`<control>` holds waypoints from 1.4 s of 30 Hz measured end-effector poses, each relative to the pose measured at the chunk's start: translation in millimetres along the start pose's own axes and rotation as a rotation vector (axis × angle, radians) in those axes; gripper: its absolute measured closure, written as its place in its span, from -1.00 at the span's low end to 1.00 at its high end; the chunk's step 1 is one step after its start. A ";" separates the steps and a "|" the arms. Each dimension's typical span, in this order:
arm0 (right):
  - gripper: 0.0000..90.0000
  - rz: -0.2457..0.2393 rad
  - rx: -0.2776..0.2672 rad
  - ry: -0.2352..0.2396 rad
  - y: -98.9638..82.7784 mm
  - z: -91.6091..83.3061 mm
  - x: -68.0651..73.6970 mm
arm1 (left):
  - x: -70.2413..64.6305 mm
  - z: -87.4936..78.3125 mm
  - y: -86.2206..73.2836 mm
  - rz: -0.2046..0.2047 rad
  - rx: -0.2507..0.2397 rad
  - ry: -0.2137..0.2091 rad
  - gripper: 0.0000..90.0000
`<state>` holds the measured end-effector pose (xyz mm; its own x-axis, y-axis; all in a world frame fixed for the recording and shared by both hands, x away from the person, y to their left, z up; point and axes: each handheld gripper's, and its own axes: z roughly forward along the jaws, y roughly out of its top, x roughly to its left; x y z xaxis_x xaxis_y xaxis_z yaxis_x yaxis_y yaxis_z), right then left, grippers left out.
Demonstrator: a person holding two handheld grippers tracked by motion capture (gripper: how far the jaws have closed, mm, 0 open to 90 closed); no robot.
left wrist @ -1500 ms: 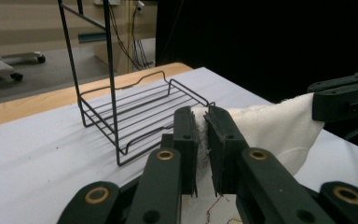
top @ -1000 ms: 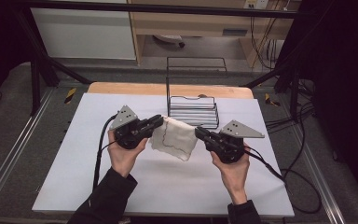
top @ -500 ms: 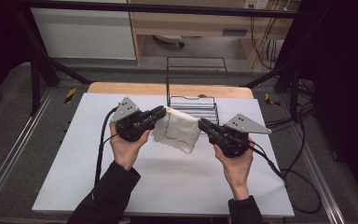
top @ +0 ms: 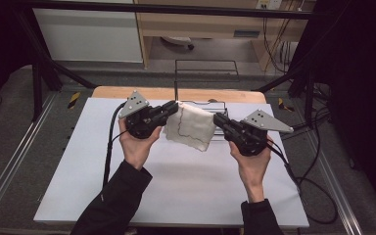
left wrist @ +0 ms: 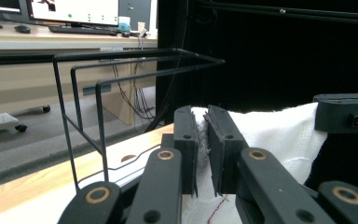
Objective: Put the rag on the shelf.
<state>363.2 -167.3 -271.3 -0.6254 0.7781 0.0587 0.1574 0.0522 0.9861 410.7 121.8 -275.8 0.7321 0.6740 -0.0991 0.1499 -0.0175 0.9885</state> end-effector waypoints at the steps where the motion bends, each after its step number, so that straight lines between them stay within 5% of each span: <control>1: 0.89 -0.002 -0.001 -0.002 1.6 0.0 -0.7 | 0.1 0.8 1.8 0.001 -0.002 -0.001 0.83; 42: 0.89 -0.051 -0.091 -0.078 64.7 -0.2 -32.8 | -0.1 38.2 69.7 0.027 -0.076 -0.002 0.83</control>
<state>393.7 -189.6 -209.3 -0.5693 0.8222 -0.0007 0.0546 0.0386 0.9978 446.4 92.3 -211.3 0.7367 0.6723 -0.0727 0.0798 0.0204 0.9966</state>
